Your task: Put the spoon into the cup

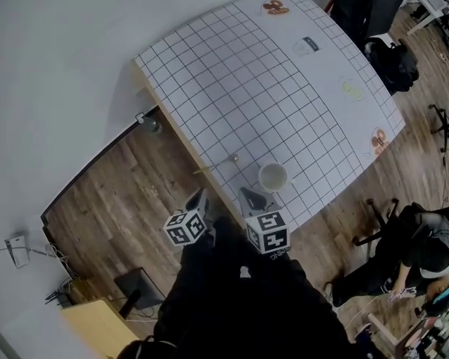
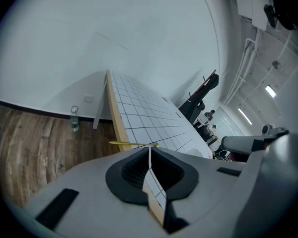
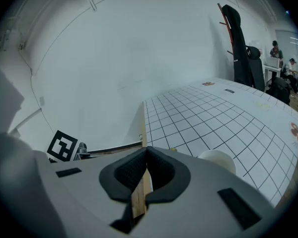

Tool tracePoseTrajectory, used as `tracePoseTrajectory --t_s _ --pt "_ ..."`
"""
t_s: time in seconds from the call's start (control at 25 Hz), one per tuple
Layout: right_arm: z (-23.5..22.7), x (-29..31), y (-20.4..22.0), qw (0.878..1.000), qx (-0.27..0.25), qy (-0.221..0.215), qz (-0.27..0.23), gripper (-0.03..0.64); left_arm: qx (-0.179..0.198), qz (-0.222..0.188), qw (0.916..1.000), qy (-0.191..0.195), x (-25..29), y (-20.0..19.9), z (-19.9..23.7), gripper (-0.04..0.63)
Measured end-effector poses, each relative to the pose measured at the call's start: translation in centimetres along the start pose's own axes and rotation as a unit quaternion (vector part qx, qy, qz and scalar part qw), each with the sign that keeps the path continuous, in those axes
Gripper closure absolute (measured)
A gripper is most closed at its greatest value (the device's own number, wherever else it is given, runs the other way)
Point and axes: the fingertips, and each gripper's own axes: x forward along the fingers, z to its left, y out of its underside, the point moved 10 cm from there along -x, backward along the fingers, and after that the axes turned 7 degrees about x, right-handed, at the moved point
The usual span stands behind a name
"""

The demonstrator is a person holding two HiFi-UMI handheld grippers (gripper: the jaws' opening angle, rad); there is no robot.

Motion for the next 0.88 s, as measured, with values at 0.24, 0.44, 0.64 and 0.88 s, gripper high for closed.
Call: tracePoseTrajectory --t_s 0.24,0.44,0.64,0.88 --pt "-0.2 3.9 -0.1 1.000 0.007 -0.001 0.025 0.595 -0.042 0.009 0.9991 -0.005 2.5 0.1 3.7 0.557" --pt "-0.9 6.5 -0.1 0.999 0.013 0.001 0.040 0.595 -0.064 0.012 0.9978 -0.011 4.3 0.0 6.1 0.557" --pt "-1.1 7.7 0.7 0.999 0.018 0.004 0.049 0.595 -0.097 0.011 0.9953 -0.001 5.4 0.6 8.0 0.468" --pt "-1.0 9.4 0.2 0.998 0.023 0.011 0.060 0.595 -0.151 0.007 0.9883 0.021 7.0 0.6 10.3 0.442"
